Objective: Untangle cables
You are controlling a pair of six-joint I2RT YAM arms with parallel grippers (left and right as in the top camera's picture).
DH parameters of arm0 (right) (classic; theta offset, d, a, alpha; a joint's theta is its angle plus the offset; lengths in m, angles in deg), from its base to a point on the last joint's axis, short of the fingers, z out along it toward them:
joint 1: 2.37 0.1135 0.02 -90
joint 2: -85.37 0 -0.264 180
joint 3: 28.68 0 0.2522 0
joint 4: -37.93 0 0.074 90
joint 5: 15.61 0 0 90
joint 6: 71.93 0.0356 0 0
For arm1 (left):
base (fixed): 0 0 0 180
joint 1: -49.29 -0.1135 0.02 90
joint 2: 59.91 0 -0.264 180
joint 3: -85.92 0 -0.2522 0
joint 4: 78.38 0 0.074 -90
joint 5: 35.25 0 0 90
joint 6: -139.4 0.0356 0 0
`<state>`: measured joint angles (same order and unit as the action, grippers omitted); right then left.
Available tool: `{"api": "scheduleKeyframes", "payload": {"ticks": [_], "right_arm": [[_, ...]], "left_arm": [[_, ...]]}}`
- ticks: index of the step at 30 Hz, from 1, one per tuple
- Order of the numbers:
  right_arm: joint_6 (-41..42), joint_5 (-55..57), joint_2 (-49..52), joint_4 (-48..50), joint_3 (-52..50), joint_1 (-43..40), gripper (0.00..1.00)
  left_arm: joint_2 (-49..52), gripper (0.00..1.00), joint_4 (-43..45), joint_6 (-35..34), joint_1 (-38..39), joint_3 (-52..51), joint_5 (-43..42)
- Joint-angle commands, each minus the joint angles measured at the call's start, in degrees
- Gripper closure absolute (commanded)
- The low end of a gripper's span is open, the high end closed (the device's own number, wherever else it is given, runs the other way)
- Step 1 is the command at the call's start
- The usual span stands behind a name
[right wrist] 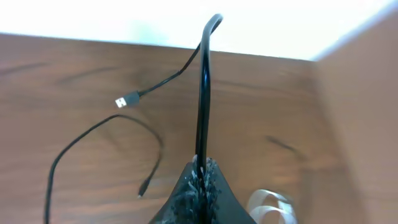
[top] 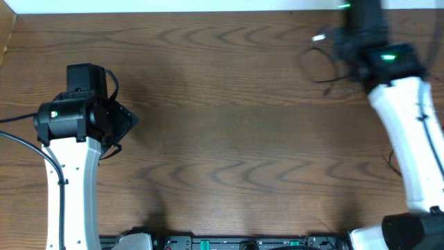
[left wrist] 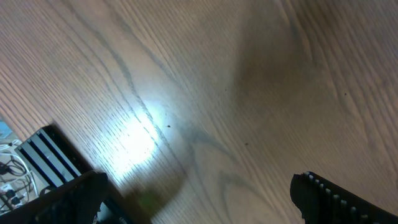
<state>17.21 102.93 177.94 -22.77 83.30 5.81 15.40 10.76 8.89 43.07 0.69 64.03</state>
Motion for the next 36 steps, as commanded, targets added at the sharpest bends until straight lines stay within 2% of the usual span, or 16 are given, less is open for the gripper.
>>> {"api": "scheduleKeyframes", "payload": {"ticks": [1, 4, 9, 18, 20, 21, 22, 23, 24, 28, 32, 35, 36], "right_arm": [[-1.36, 2.69, -1.60, -1.01, 0.35, -8.22, 0.99], [2.12, 0.76, -1.46, -2.93, 0.33, -15.72, 0.99], [3.61, -11.02, -0.28, -4.81, 0.22, -26.27, 0.99], [8.85, -12.63, 0.50, -5.90, 0.13, -35.45, 0.99], [9.20, -16.46, 0.50, -5.84, 0.13, -36.37, 0.75], [9.20, -19.74, 0.50, -5.64, 0.13, -36.70, 0.51], [9.18, -23.50, 0.50, -5.40, 0.13, -36.92, 0.21], [9.18, -27.98, 0.52, -5.16, 0.13, -37.07, 0.05], [9.16, -30.95, 0.55, -5.09, 0.13, -37.09, 0.01], [9.16, -44.46, 0.63, -4.90, 0.09, -36.83, 0.01], [8.28, -60.89, 0.79, -3.67, -0.35, -34.53, 0.01], [-1.11, -70.55, 0.79, -4.79, -0.46, -29.79, 0.01], [-3.91, -70.55, 0.79, -5.49, -0.46, -27.82, 0.01]], "left_arm": [[-0.46, 0.02, 0.13, -0.09, -0.24, -0.15, 0.13], [-0.46, 0.02, 0.52, -0.04, -0.20, -0.15, 0.11], [-0.46, 0.02, 0.92, -0.04, -0.20, -0.15, 0.11], [-0.46, 0.02, 0.92, -0.04, -0.20, -0.15, 0.11], [-0.46, 0.02, 1.07, -0.04, -0.20, -0.15, 0.11], [-0.46, 0.02, 1.16, -0.04, -0.20, -0.15, 0.11], [-0.46, 0.02, 1.33, -0.04, -0.20, -0.15, 0.07], [-0.46, 0.02, 1.66, 0.09, -0.20, -0.15, -0.31], [-0.46, 0.02, 2.43, 1.31, -0.20, -0.15, -1.60], [-0.46, 0.02, 8.70, 10.99, -0.17, -0.15, -13.07], [-0.44, 0.02, 16.33, 17.25, 1.73, -0.15, -21.84], [-0.31, 0.02, 21.20, 20.76, 5.29, -0.15, -24.06], [-0.13, 0.02, 22.62, 22.25, 7.10, -0.15, -24.06]]}}
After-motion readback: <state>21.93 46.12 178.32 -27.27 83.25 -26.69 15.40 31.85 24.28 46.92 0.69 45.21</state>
